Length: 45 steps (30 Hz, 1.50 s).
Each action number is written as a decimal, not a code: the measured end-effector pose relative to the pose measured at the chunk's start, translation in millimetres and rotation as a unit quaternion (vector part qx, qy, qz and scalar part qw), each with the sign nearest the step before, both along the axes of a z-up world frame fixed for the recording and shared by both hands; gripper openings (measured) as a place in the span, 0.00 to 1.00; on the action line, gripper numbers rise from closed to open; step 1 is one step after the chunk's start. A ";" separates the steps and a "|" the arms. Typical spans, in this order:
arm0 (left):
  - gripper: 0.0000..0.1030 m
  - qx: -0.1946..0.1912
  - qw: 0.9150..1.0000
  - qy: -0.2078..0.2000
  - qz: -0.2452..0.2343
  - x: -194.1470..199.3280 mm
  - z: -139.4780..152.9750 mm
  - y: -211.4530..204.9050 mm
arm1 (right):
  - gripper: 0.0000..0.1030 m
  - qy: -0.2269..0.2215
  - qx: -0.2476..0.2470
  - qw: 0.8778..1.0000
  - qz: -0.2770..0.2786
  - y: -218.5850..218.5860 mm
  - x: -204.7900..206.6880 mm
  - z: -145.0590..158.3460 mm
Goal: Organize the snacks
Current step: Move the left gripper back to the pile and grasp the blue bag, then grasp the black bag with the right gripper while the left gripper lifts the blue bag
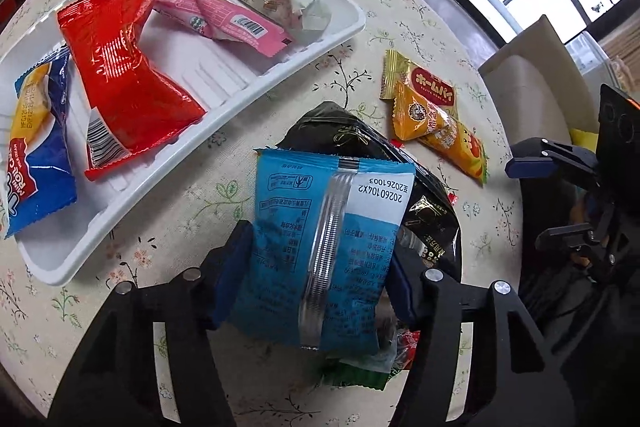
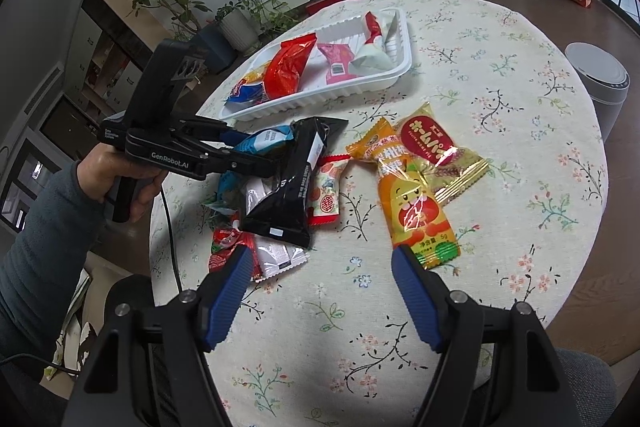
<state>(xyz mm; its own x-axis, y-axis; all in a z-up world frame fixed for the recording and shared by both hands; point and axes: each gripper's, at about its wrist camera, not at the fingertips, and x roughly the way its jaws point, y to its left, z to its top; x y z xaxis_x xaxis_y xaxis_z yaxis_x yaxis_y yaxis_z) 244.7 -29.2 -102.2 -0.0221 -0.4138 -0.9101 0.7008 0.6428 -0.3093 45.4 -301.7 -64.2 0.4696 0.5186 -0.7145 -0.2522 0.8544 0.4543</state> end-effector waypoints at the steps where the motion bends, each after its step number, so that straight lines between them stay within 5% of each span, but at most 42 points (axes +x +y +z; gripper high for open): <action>1: 0.54 0.000 1.000 -0.003 0.001 -0.4 1.6 1.6 | 0.73 0.000 0.000 1.000 0.000 0.1 1.2 0.0; 12: 0.41 -0.015 0.999 -0.022 0.023 -5.5 13.1 16.8 | 0.69 -0.009 -0.032 0.999 -0.021 -6.2 23.3 8.1; 23: 0.29 0.005 0.997 -0.067 0.023 -13.6 25.0 21.7 | 0.49 0.001 -0.072 0.997 0.039 48.4 66.4 8.4; 30: 0.28 0.013 0.995 -0.092 0.047 -20.4 32.5 38.5 | 0.47 0.026 -0.098 0.994 0.050 76.8 91.2 -2.6; 39: 0.28 -0.029 0.990 -0.094 0.105 -32.5 40.3 76.7 | 0.46 0.030 -0.147 0.987 0.058 94.8 104.4 -12.3; 45: 0.28 -0.052 0.984 -0.092 0.145 -48.0 38.4 97.0 | 0.27 0.017 -0.190 0.978 0.085 111.8 106.3 -18.8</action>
